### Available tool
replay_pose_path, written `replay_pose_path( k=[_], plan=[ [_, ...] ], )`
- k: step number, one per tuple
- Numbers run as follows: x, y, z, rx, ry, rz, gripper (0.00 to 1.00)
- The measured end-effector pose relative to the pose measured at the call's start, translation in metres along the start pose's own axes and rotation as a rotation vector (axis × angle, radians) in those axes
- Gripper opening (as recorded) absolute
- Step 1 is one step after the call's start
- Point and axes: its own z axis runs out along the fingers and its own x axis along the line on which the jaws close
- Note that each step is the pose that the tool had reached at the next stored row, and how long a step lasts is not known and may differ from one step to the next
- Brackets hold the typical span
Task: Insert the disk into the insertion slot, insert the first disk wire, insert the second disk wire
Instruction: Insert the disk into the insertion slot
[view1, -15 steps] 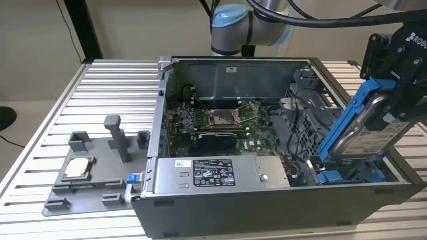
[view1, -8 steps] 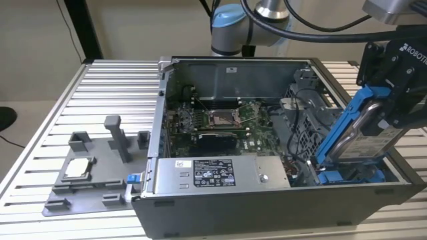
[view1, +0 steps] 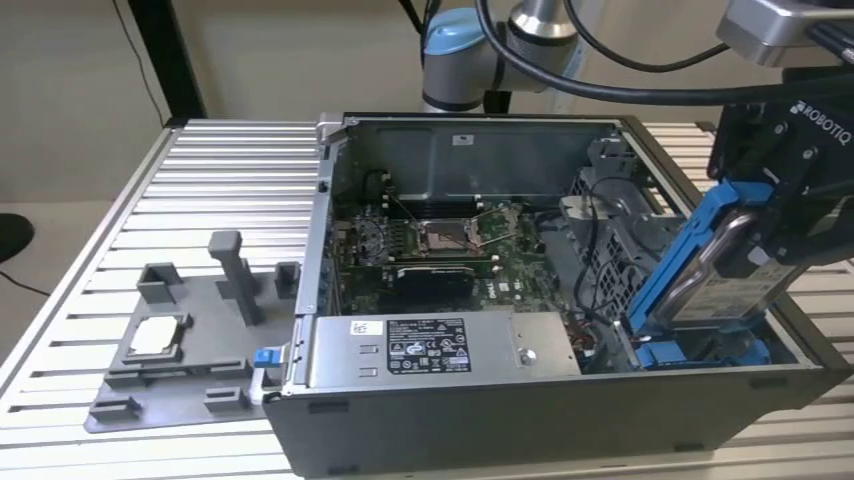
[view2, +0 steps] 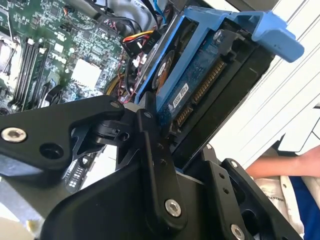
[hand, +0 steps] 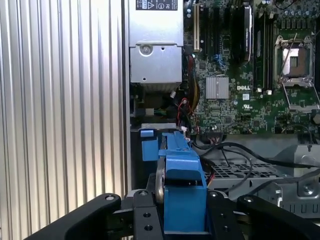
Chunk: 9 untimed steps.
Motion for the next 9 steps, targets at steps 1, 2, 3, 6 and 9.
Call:
replay_pose_path(
  k=[1,2,3,6,9],
  plan=[
    [0.0,0.0,0.0009,0.0,-0.0005,0.0,0.0],
    [0.0,-0.0001,0.0017,0.0,-0.001,0.001,0.0],
    [0.0,-0.0001,0.0026,0.0,-0.0014,0.001,0.0],
    [0.0001,-0.0002,0.0054,0.0,-0.0024,0.002,0.0],
    [0.0002,-0.0002,0.0083,-0.0001,-0.0034,0.003,0.0]
  ],
)
